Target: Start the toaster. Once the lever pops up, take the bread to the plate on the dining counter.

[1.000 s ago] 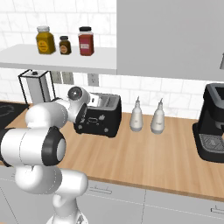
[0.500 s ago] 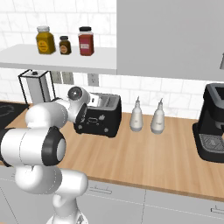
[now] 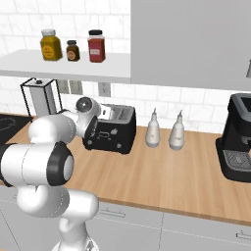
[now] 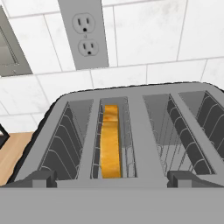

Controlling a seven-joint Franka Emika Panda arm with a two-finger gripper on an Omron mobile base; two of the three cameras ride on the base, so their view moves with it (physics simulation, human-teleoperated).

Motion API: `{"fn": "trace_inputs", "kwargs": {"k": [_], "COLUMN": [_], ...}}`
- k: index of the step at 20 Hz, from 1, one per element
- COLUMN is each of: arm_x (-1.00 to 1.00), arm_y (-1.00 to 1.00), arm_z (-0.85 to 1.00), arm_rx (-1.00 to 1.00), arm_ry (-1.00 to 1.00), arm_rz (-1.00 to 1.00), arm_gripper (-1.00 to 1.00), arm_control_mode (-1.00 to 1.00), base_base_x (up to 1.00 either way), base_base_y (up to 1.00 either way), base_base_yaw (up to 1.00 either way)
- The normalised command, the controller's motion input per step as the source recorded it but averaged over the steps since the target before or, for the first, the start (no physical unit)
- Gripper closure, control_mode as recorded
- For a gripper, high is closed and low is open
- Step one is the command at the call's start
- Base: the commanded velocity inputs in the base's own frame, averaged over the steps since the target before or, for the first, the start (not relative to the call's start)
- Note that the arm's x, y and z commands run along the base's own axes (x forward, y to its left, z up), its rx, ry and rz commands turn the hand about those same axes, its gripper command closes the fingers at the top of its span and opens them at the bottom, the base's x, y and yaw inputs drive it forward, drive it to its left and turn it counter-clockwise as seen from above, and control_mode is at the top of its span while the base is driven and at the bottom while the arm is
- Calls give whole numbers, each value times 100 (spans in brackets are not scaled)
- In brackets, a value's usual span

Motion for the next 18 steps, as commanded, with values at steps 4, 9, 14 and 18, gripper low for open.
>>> {"fn": "trace_inputs", "kwargs": {"k": [4,9,14,18], "arm_x": [0,0,0,0], "arm_y": [0,0,0,0], "arm_z": [0,0,0,0], "arm_rx": [0,0,0,0], "arm_ry": [0,0,0,0], "arm_rz": [0,0,0,0], "arm_gripper": [-100,-100,-100,-100], "arm_control_mode": [-100,-100,-100,-100], "base_base_x": [0,0,0,0], "base_base_y": [0,0,0,0], "base_base_yaw": [0,0,0,0]}}
